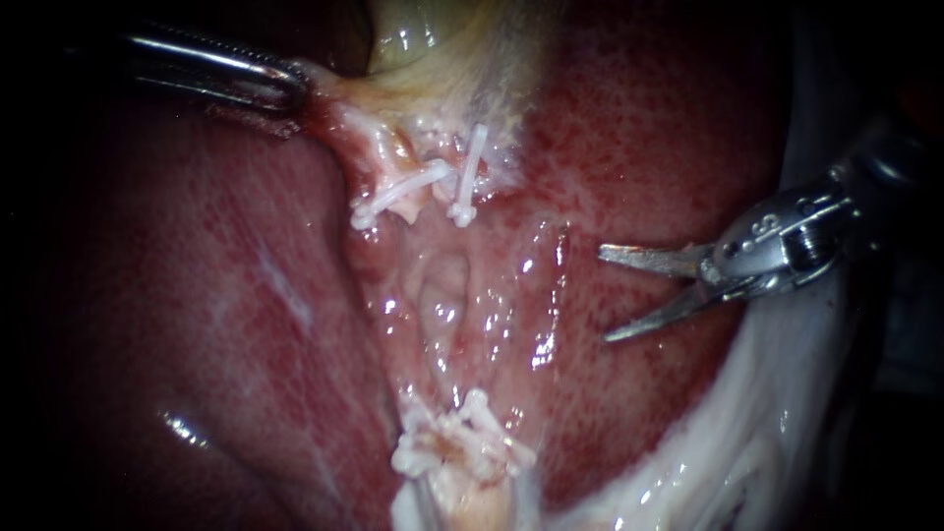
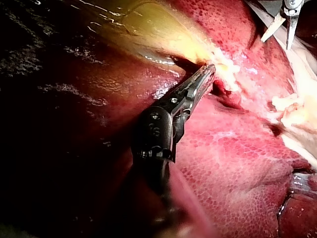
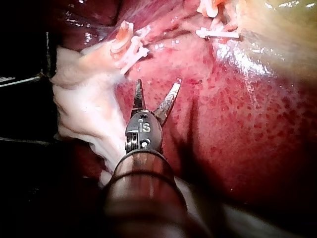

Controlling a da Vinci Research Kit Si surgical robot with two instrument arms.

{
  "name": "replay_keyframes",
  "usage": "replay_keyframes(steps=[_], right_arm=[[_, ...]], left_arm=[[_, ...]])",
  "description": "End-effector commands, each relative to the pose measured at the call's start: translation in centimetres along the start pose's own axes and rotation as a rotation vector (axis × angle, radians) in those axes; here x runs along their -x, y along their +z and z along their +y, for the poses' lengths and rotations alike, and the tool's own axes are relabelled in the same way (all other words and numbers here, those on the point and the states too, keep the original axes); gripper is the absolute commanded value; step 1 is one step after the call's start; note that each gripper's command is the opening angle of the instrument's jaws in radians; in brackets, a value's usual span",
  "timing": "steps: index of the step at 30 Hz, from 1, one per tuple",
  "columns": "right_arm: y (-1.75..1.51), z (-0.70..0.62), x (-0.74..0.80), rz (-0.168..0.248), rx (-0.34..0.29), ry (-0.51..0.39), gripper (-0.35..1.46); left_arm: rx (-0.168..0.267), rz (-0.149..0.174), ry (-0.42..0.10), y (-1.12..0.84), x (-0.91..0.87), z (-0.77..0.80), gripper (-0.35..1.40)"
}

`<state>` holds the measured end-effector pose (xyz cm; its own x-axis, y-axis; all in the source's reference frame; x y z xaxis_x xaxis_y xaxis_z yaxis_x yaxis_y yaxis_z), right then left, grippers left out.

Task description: Go back from the cut right tube

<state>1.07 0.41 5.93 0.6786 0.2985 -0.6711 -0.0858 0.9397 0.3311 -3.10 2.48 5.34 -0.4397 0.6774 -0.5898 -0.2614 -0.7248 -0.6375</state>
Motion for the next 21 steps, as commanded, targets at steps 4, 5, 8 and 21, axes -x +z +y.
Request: replay_keyframes(steps=[4, 5, 8, 21], right_arm=[[0.01, 0.0, 0.0, -0.001, 0.0, 0.001, 1.45], [0.01, 0.0, 0.0, -0.002, 0.0, 0.002, 1.45], [0.01, 0.0, 0.01, -0.002, 0.0, 0.001, 1.45], [0.02, 0.0, 0.01, -0.002, 0.0, -0.005, 1.45]], left_arm=[[-0.003, -0.001, 0.005, 0.15, 0.1, 0.04, -0.35], [0.0, -0.003, 0.007, 0.19, 0.13, 0.05, -0.35], [0.016, -0.005, 0.02, 0.33, 0.23, 0.08, -0.35], [0.03, -0.027, 0.026, 0.53, 0.38, 0.1, -0.35]])
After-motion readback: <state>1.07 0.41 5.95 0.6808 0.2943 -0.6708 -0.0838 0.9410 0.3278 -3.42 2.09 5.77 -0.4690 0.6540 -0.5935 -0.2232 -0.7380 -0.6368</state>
